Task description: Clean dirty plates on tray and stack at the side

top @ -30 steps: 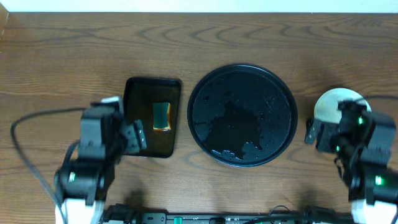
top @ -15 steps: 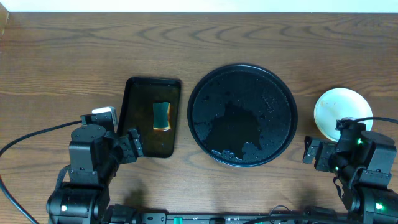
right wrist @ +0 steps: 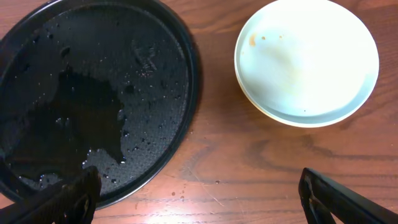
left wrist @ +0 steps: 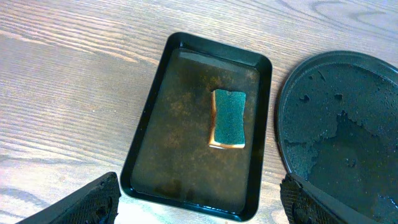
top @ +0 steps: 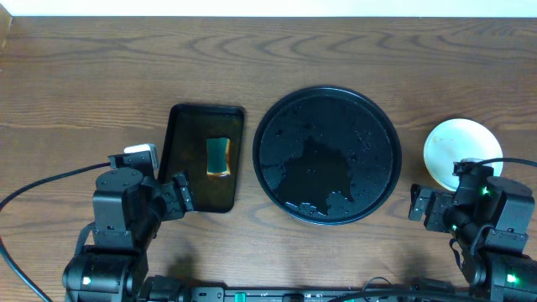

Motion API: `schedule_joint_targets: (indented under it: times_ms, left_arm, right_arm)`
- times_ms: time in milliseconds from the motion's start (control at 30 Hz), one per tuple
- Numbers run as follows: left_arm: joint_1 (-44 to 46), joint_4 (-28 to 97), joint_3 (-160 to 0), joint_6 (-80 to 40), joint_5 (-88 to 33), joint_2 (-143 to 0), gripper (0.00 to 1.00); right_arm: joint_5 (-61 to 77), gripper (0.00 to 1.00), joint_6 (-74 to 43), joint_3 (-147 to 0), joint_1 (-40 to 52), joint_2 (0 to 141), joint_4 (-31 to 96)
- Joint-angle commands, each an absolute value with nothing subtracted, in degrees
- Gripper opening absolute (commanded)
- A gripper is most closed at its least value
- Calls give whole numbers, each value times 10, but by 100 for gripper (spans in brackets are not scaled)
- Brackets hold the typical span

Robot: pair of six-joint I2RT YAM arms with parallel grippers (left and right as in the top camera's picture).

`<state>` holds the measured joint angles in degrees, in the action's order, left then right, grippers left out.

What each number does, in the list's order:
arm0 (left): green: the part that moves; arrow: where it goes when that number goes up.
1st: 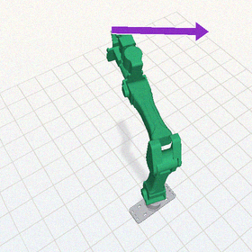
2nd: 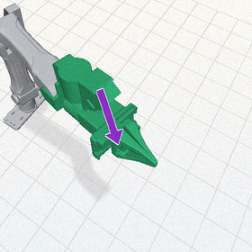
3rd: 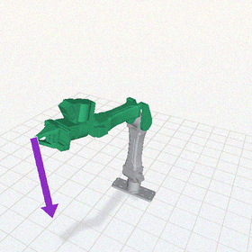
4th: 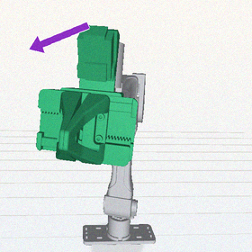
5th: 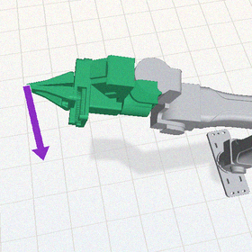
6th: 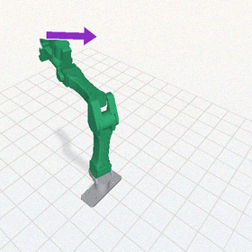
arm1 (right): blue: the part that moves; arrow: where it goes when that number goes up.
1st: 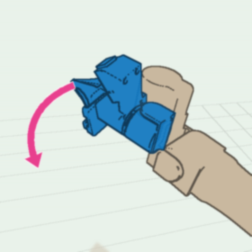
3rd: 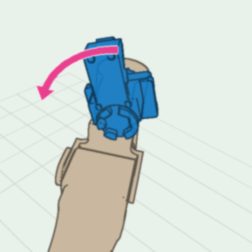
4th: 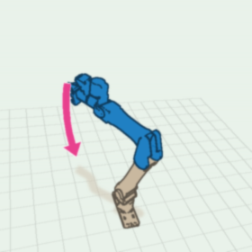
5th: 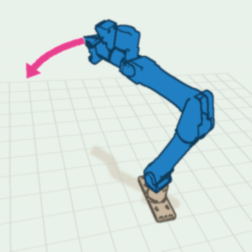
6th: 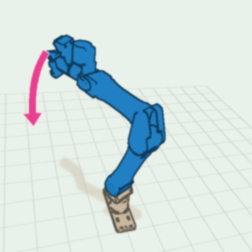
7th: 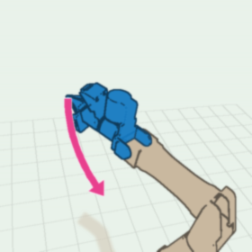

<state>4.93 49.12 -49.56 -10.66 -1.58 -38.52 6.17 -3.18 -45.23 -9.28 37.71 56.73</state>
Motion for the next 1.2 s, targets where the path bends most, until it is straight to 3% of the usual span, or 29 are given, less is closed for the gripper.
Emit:
schedule_joint_targets:
  times_ms: [0,167,467,800,1167]
  left_arm:
    - [46,492,-493,-103,-21,-385,83]
    - [46,492,-493,-103,-21,-385,83]
    - [46,492,-493,-103,-21,-385,83]
    - [46,492,-493,-103,-21,-385,83]
    - [46,492,-493,-103,-21,-385,83]
  right_arm:
    - [62,99,-29,-448,-84,365,569]
    - [27,99,-14,-435,-57,330,538]
    - [41,99,-5,-279,5,170,282]
    - [70,99,-6,-111,12,17,72]
    - [85,99,-6,-6,12,3,-6]
